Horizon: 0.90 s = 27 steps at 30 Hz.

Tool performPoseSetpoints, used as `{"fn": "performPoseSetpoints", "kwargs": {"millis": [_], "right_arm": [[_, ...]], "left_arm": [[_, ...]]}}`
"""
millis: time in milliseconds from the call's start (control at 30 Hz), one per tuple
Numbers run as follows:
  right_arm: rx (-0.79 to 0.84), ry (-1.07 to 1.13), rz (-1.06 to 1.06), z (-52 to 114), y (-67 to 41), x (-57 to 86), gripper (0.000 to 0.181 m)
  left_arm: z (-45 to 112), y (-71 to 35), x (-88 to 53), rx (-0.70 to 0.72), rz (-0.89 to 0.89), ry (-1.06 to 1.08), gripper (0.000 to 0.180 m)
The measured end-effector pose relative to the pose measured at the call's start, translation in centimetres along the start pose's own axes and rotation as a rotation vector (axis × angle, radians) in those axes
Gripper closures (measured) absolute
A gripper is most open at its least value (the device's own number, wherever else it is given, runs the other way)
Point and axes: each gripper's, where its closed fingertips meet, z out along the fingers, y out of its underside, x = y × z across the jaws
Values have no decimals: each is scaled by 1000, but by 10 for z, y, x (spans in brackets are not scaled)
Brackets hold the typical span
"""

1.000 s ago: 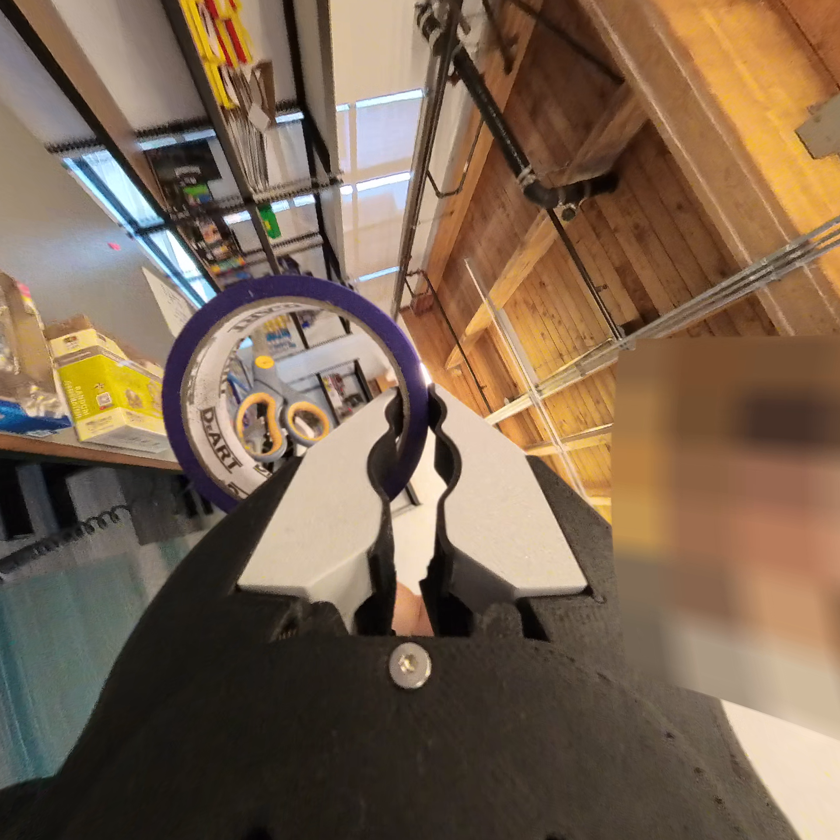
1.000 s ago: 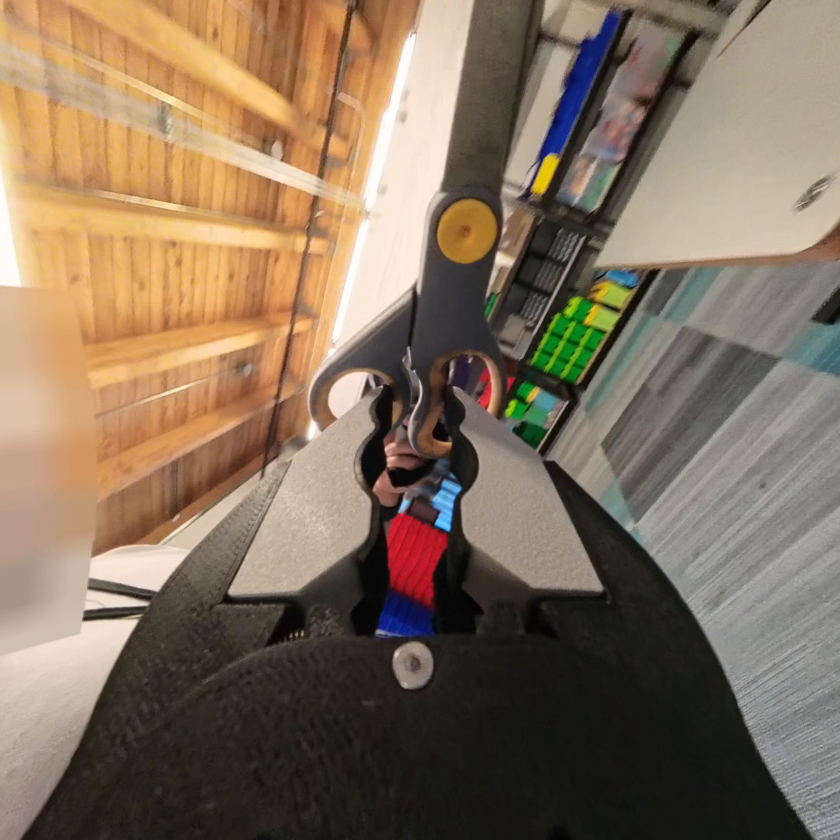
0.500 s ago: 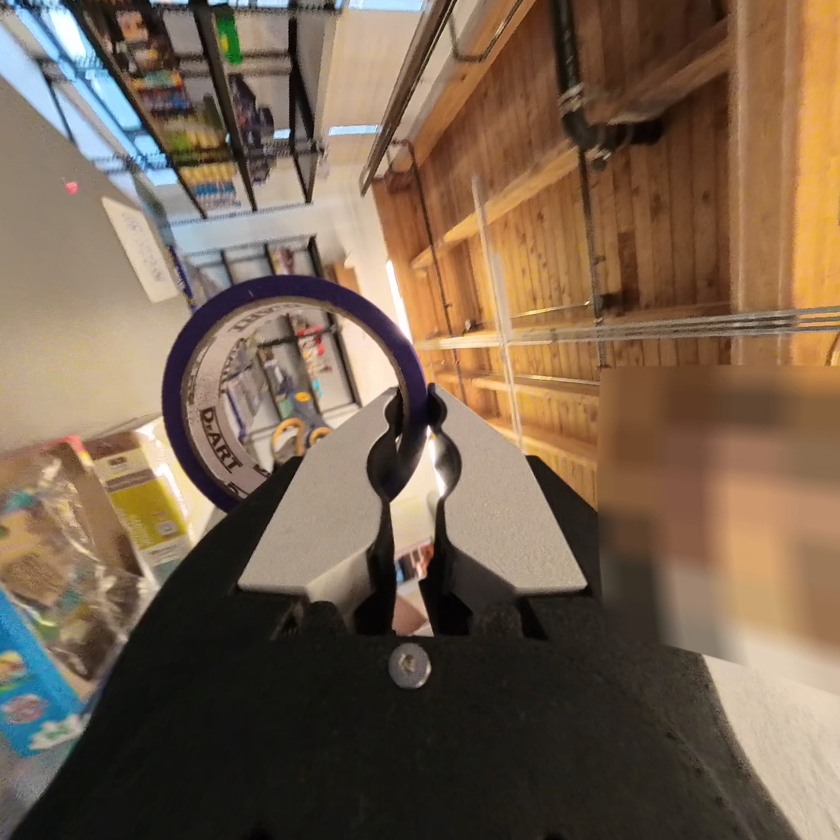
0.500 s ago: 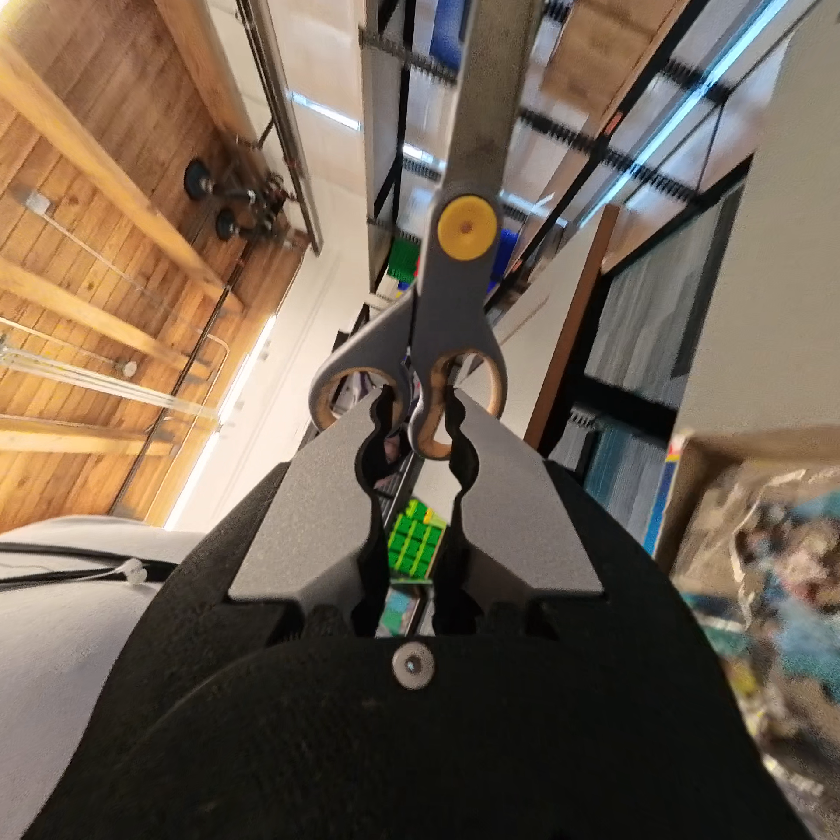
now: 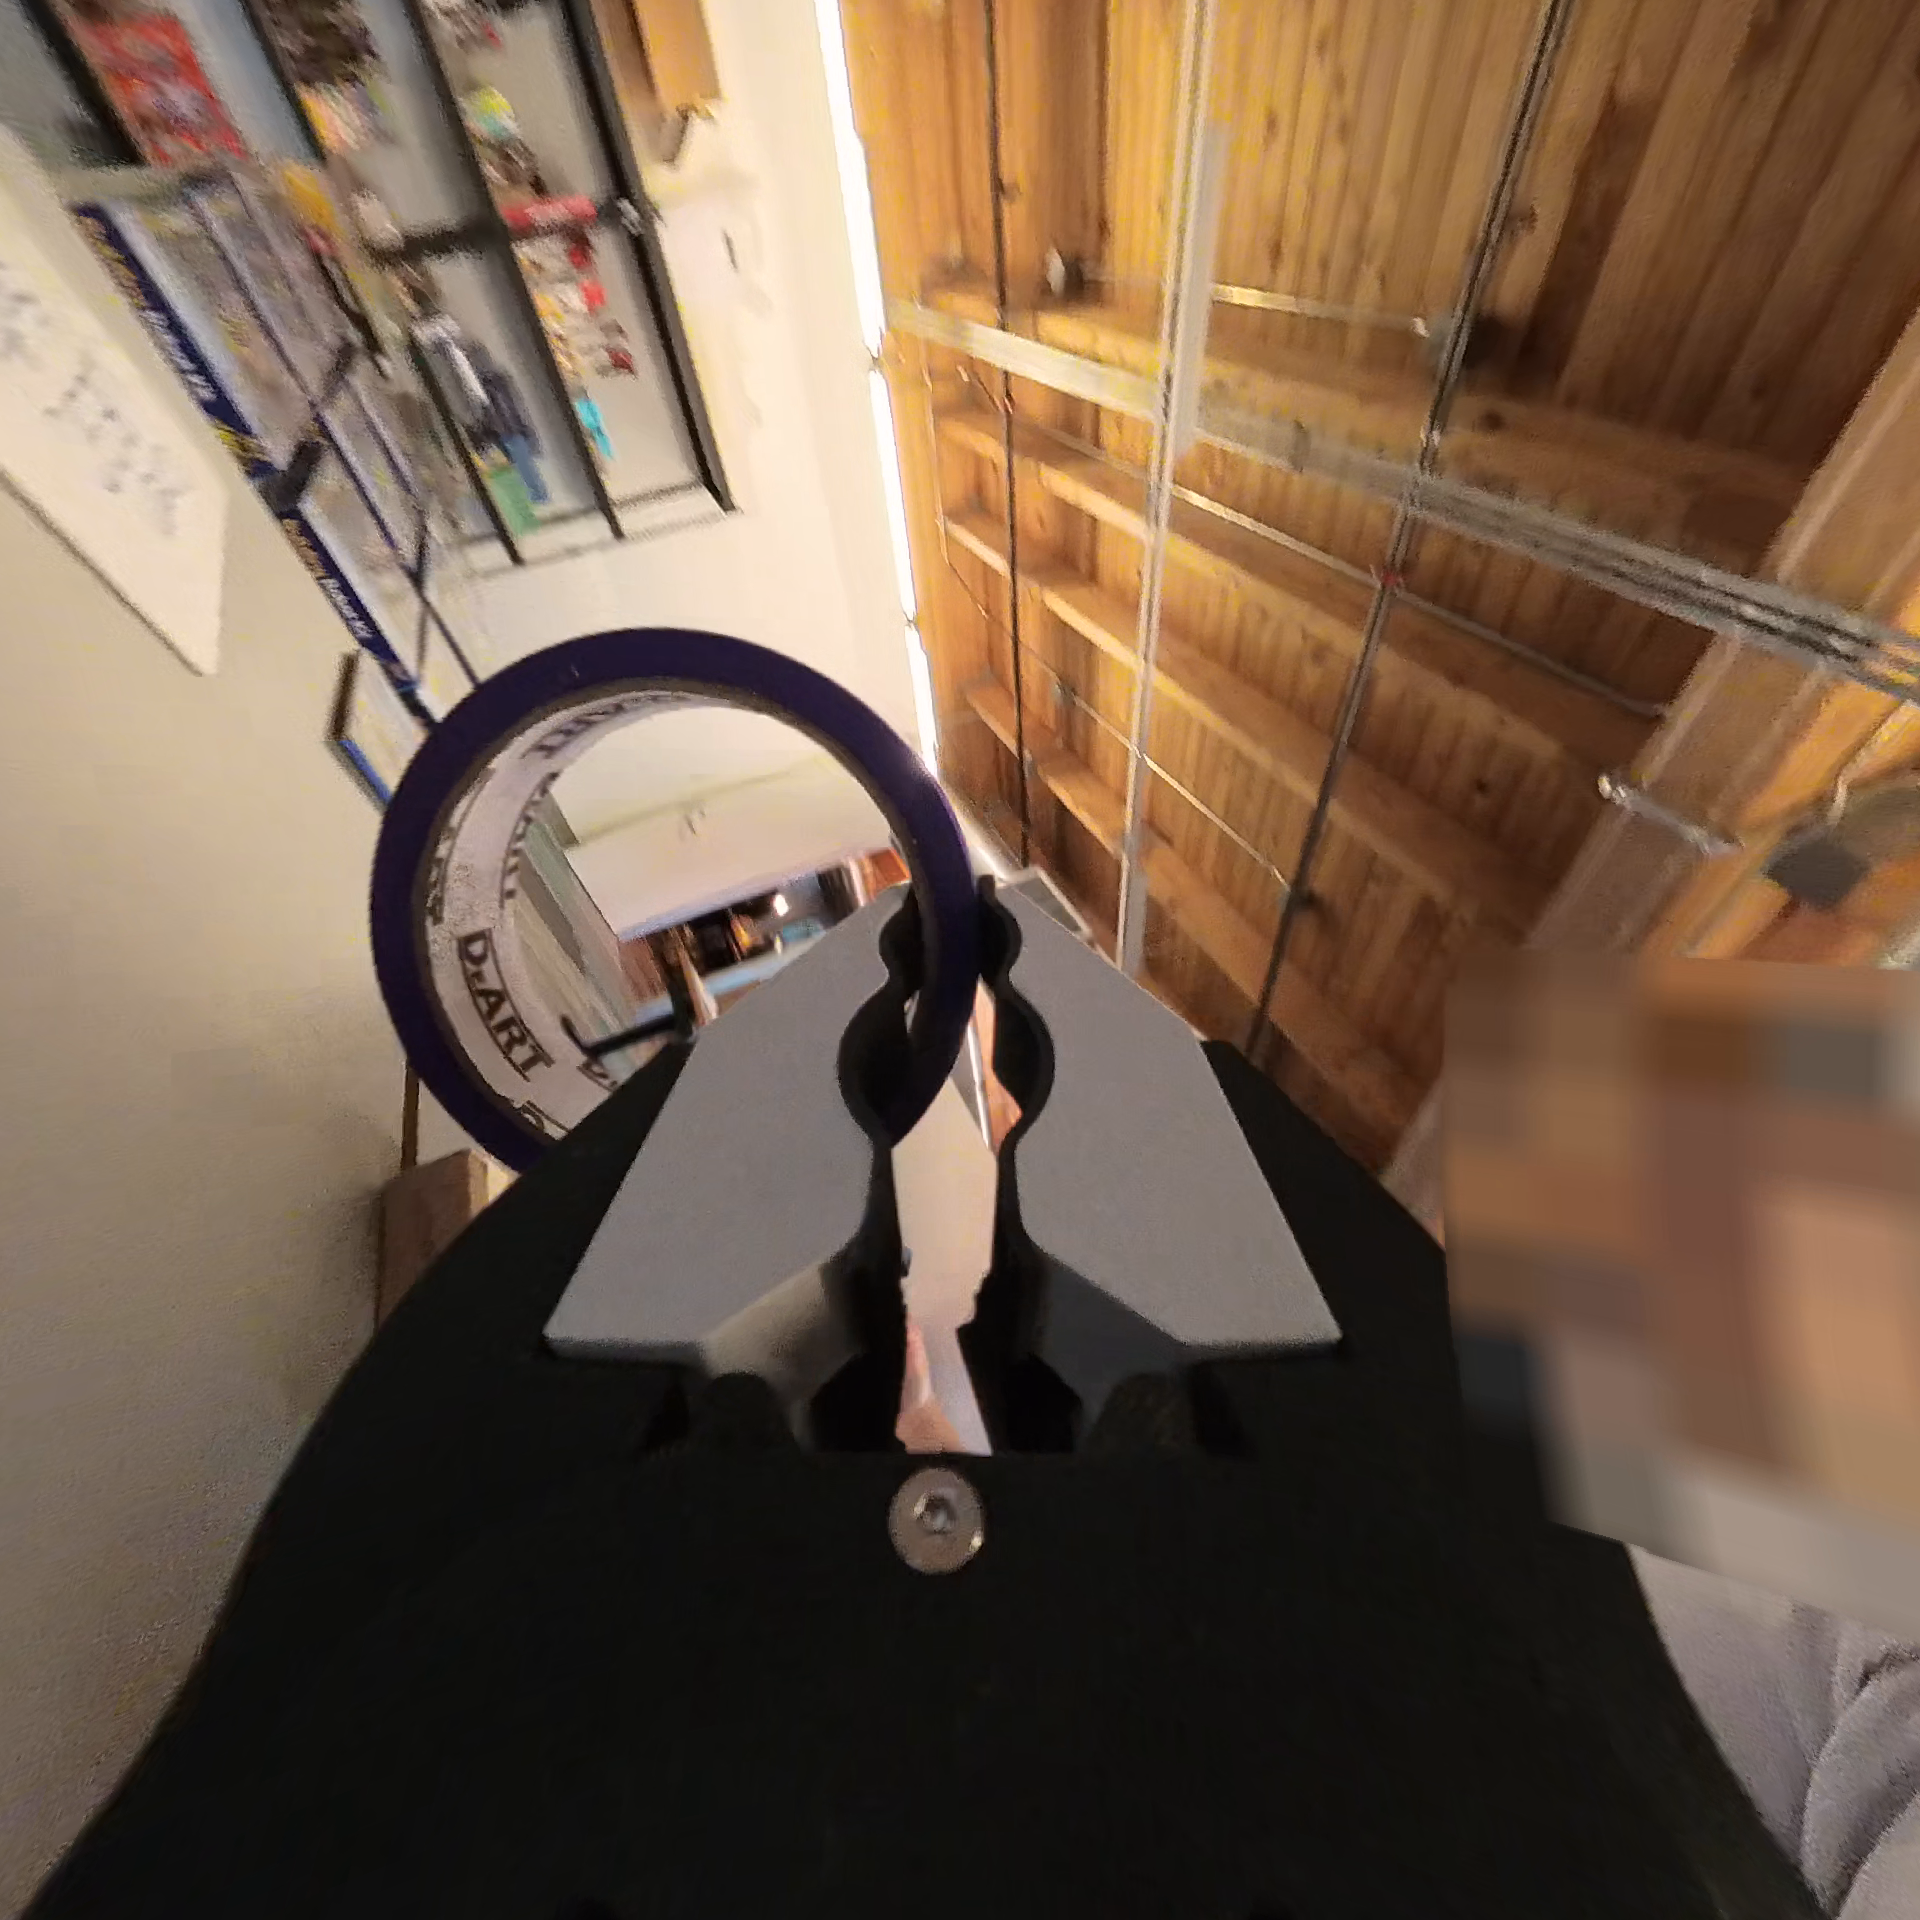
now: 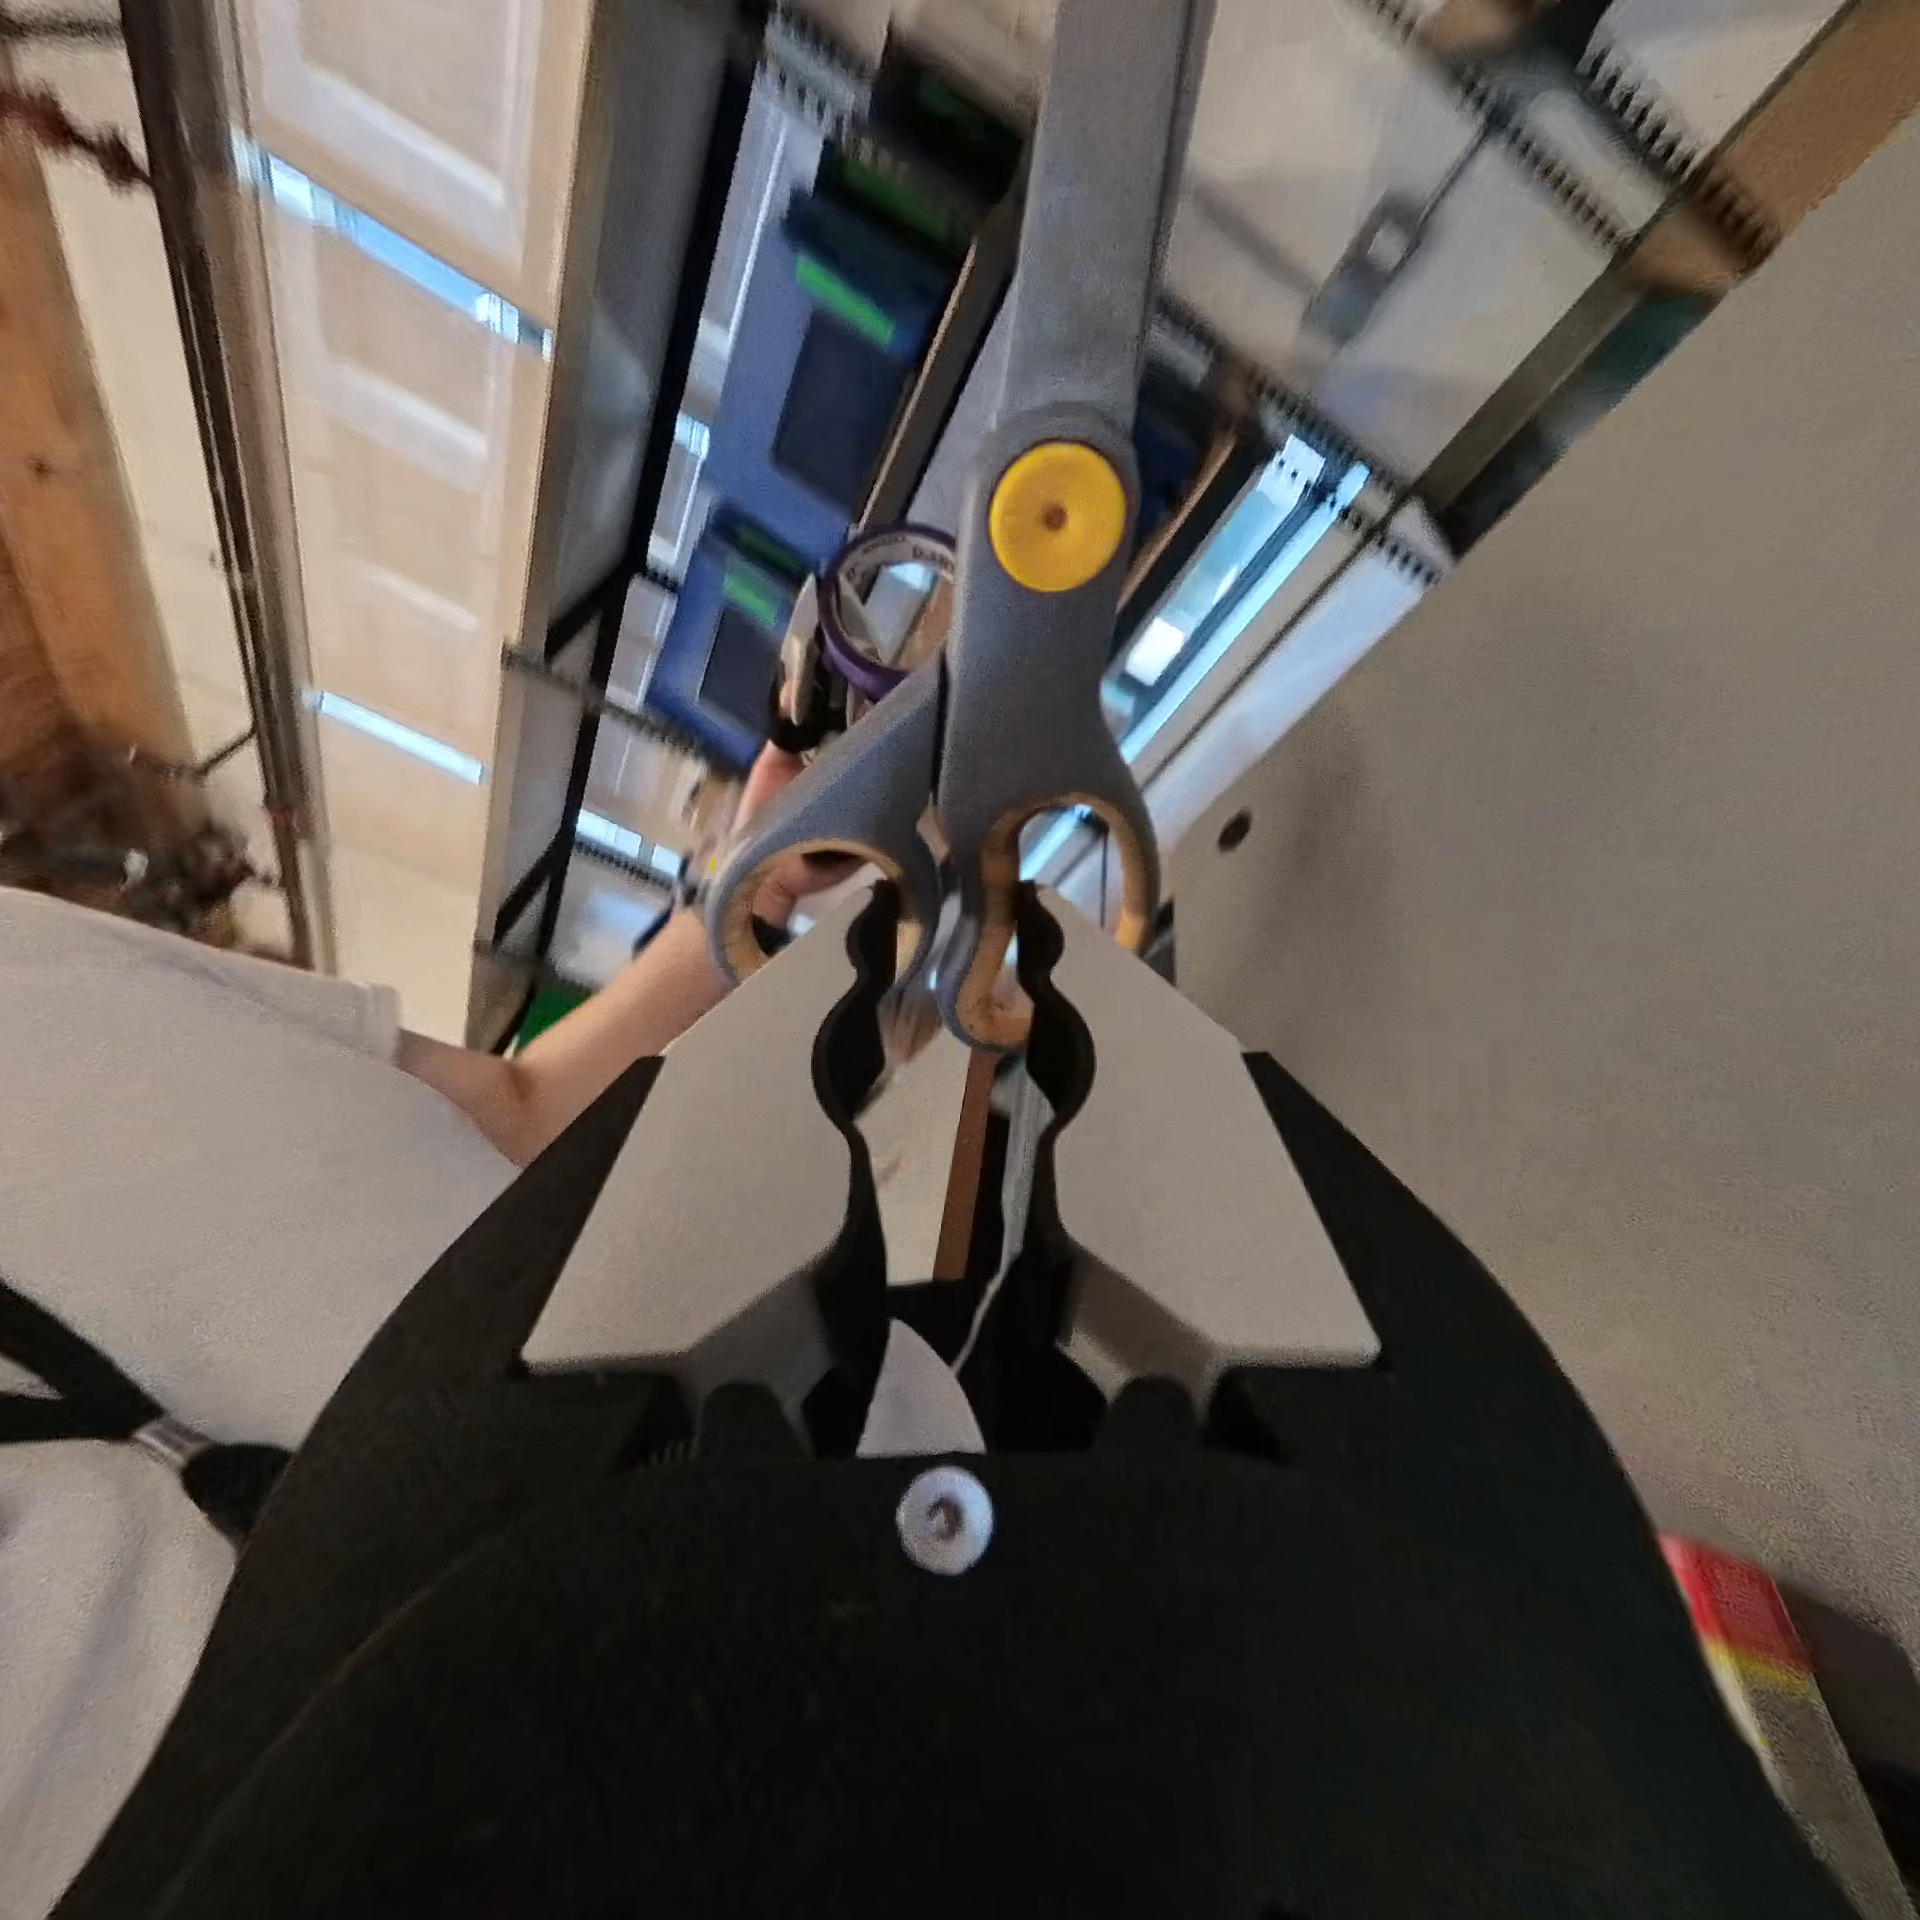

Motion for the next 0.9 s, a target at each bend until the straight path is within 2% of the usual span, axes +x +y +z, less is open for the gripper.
{"fn": "performPoseSetpoints", "kwargs": {"millis": [167, 300, 367, 467, 567, 633, 800, 900], "right_arm": [[291, 108, -9, 48, -30, -13, 160], [433, 222, 41, 98, -40, -17, 160], [425, 237, 68, 130, -42, -12, 160], [331, 263, 56, 178, -41, 12, 160], [304, 209, 38, 234, -57, 35, 160], [339, 205, 81, 274, -79, 52, 160], [460, 203, 36, 382, -140, 104, 160], [580, 183, 72, 442, -183, 129, 160]], "left_arm": [[31, -95, -7, -267, -74, 154, 173], [27, -146, 5, -384, -107, 100, 173], [19, -162, -3, -458, -38, 26, 174], [11, -195, -36, -507, 49, -87, 174], [9, -242, -50, -466, -38, -33, 174], [4, -279, -59, -476, -136, -20, 173], [-15, -387, -97, -601, -135, 40, 174], [-16, -436, -127, -689, -262, -12, 174]]}}
